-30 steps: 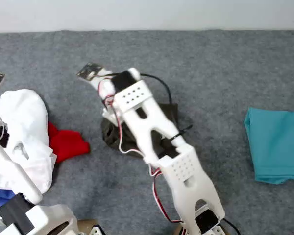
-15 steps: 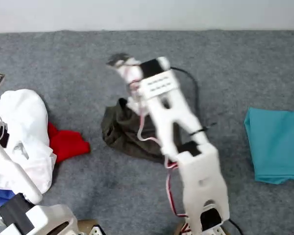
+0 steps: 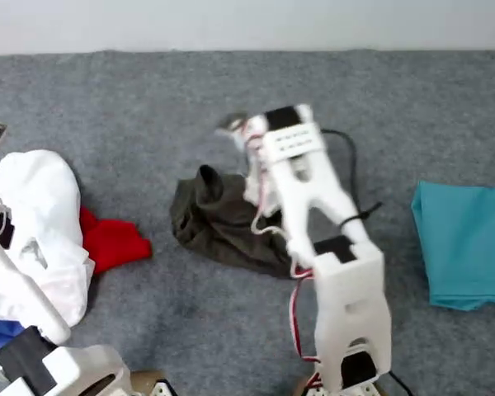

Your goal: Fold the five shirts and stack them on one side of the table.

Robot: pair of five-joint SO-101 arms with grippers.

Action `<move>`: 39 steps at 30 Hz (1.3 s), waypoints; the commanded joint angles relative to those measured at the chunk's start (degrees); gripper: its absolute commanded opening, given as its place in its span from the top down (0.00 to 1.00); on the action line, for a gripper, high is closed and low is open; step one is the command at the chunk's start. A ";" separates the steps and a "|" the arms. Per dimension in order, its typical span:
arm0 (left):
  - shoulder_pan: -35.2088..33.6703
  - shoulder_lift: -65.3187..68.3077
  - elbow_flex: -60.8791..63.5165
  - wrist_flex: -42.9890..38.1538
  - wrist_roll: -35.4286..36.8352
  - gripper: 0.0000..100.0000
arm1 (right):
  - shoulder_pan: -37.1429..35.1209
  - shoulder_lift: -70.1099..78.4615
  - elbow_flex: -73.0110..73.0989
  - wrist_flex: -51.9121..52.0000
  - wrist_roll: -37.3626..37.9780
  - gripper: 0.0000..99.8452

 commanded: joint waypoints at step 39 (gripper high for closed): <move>0.09 -3.25 -0.66 -0.88 0.09 0.98 | -17.98 3.91 -14.42 0.66 2.37 0.99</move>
